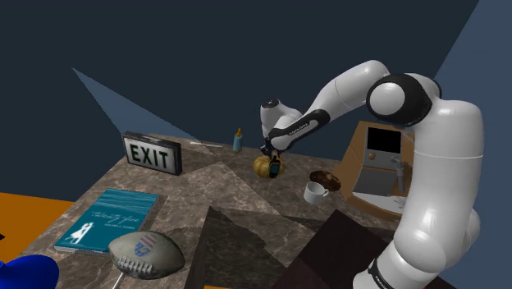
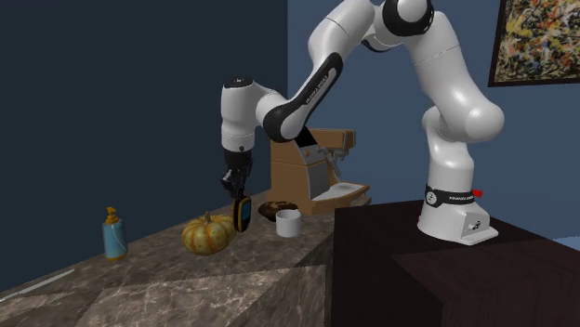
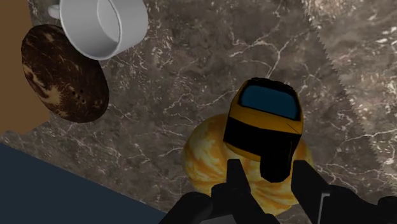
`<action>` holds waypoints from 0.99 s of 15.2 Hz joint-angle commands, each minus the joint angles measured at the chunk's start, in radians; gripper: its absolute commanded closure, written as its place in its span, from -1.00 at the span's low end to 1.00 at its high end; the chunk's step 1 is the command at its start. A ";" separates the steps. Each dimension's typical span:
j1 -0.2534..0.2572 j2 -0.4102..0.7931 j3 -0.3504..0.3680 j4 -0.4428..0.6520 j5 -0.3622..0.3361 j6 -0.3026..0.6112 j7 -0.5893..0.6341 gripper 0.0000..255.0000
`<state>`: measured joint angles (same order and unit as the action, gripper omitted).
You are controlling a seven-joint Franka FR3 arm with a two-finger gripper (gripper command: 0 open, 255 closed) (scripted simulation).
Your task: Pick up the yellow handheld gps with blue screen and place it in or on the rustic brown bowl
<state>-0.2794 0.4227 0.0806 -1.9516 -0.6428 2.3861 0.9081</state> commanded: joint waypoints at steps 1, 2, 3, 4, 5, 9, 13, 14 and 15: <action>-0.002 -0.014 0.004 0.001 0.009 -0.013 -0.011 1.00; -0.018 -0.028 -0.002 -0.016 0.009 -0.001 -0.029 1.00; -0.035 -0.042 -0.008 -0.032 0.010 0.011 -0.048 1.00; -0.051 -0.055 -0.014 -0.048 0.011 0.023 -0.067 1.00; -0.068 -0.067 -0.020 -0.062 0.012 0.034 -0.087 1.00; -0.134 -0.109 -0.045 -0.106 0.021 0.077 -0.173 1.00; -0.201 -0.139 -0.071 -0.133 0.037 0.114 -0.268 1.00; -0.218 -0.144 -0.077 -0.137 0.042 0.122 -0.294 1.00; -0.234 -0.149 -0.083 -0.140 0.048 0.130 -0.320 1.00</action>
<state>-0.4974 0.2804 0.0037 -2.0841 -0.5985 2.5055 0.6131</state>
